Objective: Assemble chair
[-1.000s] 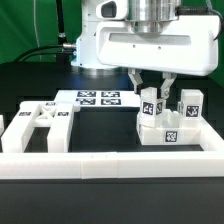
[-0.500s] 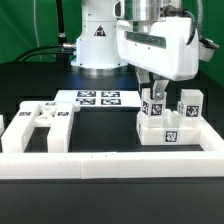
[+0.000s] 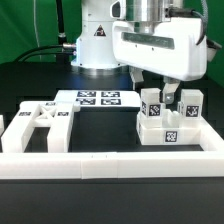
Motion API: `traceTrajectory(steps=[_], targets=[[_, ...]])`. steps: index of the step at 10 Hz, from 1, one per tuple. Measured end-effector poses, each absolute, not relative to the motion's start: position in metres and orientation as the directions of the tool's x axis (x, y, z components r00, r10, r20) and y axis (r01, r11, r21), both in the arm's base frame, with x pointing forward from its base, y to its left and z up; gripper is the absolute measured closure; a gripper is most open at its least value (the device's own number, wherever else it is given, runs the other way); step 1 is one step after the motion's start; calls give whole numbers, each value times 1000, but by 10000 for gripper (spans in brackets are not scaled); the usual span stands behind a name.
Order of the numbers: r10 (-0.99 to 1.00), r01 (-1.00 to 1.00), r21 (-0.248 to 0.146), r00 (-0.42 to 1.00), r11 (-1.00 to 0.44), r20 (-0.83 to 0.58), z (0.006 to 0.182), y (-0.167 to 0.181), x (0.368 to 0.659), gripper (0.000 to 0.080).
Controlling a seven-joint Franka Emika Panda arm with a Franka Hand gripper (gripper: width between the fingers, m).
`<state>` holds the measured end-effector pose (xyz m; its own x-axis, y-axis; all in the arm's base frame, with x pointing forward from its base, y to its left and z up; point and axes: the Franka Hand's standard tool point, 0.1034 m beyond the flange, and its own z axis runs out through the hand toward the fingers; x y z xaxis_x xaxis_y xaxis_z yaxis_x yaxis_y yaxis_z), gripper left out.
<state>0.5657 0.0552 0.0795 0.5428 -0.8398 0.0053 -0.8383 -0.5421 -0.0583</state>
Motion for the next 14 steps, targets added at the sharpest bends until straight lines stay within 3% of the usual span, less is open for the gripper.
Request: traceTrajectory(steps=[3,6,14], targets=[[-710,-708,-55,704,-704,18,80,55,566,151],[-451,-449,-40,892,-892,37,81,55,570,150],[47,48,-13,997,-999,53,81,50,570,150]])
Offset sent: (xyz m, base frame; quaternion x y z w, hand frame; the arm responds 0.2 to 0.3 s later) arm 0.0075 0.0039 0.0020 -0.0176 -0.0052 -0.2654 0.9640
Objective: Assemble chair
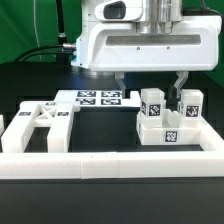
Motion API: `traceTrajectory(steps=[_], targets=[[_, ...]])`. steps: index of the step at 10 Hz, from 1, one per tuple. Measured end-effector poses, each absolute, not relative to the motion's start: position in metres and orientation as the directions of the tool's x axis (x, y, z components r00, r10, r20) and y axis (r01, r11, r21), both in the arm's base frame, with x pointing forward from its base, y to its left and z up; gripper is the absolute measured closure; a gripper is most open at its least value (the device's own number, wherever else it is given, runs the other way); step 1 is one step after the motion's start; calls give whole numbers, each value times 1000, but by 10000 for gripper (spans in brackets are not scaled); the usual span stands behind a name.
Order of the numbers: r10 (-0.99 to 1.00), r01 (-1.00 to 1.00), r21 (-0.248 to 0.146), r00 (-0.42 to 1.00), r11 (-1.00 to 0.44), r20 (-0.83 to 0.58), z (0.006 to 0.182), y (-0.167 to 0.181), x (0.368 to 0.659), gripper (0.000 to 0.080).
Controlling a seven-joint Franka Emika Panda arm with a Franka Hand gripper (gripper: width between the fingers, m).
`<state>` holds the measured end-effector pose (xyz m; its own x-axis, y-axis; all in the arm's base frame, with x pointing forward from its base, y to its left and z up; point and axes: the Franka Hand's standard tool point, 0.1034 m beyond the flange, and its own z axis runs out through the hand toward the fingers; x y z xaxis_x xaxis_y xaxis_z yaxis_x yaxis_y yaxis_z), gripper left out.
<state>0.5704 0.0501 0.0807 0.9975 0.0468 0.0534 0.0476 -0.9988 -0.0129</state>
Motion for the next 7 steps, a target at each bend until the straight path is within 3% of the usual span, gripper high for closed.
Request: traceTrajectory(steps=[2,4,7], targets=[[49,50,-13,997,-999,53,81,50,570,176],[6,7,-16,999,-1000,53,81,50,570,518],[-155,-154,-26,987,-988,49,80,50,570,515]])
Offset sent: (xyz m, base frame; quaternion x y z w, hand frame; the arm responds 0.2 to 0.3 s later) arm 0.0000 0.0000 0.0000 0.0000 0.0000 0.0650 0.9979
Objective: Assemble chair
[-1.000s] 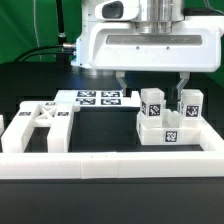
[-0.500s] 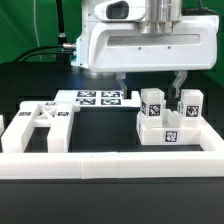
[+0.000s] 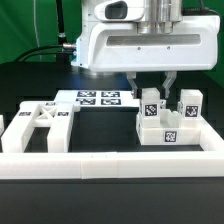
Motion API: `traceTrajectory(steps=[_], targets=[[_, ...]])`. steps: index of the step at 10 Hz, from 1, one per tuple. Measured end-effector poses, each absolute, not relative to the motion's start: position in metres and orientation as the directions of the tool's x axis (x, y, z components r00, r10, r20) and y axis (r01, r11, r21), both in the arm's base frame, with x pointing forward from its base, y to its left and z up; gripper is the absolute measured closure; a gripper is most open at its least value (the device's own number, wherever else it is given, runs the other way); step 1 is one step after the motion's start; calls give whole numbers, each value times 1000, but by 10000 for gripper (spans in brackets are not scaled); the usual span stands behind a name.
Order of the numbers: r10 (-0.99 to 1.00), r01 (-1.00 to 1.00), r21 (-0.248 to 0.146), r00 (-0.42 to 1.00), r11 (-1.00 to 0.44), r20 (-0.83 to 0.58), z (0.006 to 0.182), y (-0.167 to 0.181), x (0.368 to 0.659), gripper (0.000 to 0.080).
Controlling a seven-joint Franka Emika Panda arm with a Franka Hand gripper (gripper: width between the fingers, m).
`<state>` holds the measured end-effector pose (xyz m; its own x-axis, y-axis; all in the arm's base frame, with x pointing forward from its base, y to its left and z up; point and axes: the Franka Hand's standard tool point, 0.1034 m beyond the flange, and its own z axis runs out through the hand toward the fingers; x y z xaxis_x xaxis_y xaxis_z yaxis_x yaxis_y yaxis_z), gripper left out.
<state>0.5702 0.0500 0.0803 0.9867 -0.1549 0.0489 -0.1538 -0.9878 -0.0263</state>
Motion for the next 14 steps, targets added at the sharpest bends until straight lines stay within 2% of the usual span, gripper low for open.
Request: traceTrajectory(steps=[3,5,7,11,14], targets=[[-501,-500,-37,865,-865,31,80,52,563,515],[-665,-663,-50,746,-747,30,80,52,562,515],[-839,-836,-73,543,-544,31,79,52,562,515],[-938,-934,-82,347,-346,9,79,50,562,515],[-998,-992,-126,-13,21,-61,78,48,557,515]])
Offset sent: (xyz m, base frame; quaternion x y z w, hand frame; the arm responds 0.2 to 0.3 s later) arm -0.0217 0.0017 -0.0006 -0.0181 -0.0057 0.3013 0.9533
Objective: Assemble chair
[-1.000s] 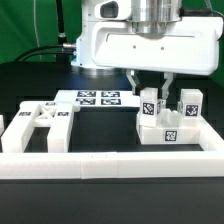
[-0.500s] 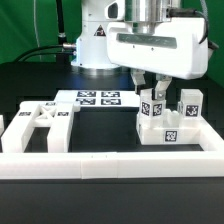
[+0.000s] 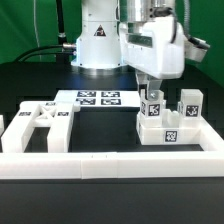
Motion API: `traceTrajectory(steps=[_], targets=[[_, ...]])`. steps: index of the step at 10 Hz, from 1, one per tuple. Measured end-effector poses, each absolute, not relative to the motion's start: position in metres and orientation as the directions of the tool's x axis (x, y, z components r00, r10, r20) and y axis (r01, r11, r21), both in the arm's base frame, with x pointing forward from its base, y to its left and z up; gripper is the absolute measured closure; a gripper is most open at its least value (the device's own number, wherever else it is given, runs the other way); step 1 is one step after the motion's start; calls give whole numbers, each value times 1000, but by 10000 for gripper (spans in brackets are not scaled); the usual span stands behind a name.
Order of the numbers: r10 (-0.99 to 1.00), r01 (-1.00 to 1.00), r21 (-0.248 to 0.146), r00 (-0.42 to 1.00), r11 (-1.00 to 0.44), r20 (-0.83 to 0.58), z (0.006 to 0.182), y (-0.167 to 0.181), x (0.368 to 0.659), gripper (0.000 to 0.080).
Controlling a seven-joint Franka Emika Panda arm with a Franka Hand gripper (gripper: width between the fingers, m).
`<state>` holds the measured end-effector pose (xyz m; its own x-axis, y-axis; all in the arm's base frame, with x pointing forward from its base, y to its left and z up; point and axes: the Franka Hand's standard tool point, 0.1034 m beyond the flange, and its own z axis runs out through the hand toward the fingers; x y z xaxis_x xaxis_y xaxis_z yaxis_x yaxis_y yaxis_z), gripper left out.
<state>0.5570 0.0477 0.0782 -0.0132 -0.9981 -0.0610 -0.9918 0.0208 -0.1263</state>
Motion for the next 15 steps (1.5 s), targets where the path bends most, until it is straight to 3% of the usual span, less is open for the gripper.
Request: traceTrajectory(steps=[2,5,6,7,8,13,15], targets=[[-965,-960,-117,-241,253,-103,78,49,556,515],[-934,-931,-106,-336,349,-120,78,49,557,514],[-953,-950,-108,-282,294,-113,78,49,557,514],[-972,-970,-103,-209,221,-111,81,51,560,324],[-981,-979,-110,-161,173,-110,83,53,566,190],[-955,-948,-147,291,-281,-49,82,56,568,151],[-864,-859,-114,503,-499,-4,83,62,569,151]])
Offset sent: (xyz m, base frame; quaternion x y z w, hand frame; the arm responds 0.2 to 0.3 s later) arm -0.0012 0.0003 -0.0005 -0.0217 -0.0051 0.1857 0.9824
